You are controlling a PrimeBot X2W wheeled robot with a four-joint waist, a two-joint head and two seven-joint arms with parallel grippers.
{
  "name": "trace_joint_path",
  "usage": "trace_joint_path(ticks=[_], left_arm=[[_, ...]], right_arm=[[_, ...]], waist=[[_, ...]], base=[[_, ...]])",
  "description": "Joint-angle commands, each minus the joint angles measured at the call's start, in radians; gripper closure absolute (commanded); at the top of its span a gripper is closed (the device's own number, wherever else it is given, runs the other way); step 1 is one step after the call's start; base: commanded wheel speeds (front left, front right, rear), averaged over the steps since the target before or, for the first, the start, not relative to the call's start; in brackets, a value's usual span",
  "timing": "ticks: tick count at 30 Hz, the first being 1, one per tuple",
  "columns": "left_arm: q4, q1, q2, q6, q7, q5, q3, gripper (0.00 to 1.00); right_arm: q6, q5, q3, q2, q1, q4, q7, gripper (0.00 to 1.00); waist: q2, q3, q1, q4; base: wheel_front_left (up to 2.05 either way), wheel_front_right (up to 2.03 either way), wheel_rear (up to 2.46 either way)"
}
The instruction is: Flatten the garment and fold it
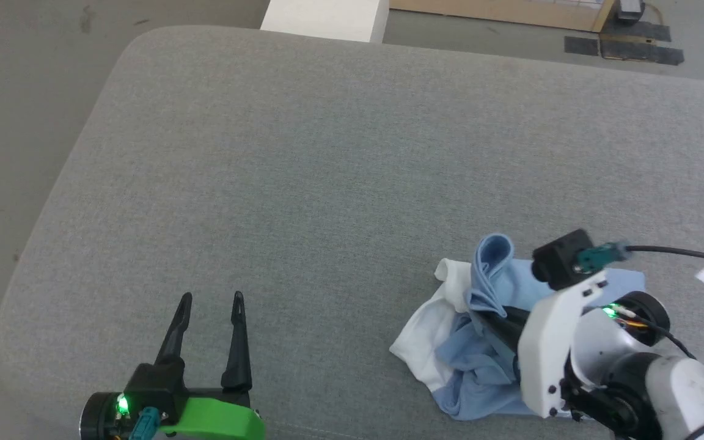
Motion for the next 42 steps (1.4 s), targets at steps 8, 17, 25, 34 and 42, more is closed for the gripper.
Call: trace_joint_path(ticks=[8,17,25,34,42], left_arm=[[0.029,-0.048,-0.023,-0.008,-0.004,-0.018,-0.016,0.00],[0.061,-0.060,-0.037,-0.019,-0.005,-0.022,-0.018,0.00],[0.070,-0.022,-0.020,-0.022,-0.005,-0.030,-0.002,0.00],[0.042,0.015,0.001,-0.015,-0.002,-0.033,0.004,0.00],[0.011,0.037,0.017,-0.004,0.008,-0.034,0.009,0.00]], right_arm=[[-0.001,-0.091,0.071,0.005,-0.070,0.183,0.009,1.00],[-0.001,-0.133,0.085,0.038,-0.104,0.322,-0.036,0.00],[-0.001,-0.048,0.040,0.065,-0.115,0.246,-0.070,0.00],[-0.001,-0.103,-0.289,0.034,0.027,0.033,-0.184,0.00],[-0.001,-0.136,-0.464,0.051,0.187,0.044,-0.201,0.00]], waist=[[0.0000,0.019,0.0000,0.048],[0.0000,0.001,0.0000,0.069],[0.0000,-0.059,0.0000,0.023],[0.0000,-0.088,0.0000,-0.022],[0.0000,-0.053,0.0000,-0.054]], base=[[0.00,0.00,0.00],[0.00,0.00,0.00],[0.00,0.00,0.00],[0.00,0.00,0.00],[0.00,0.00,0.00]])
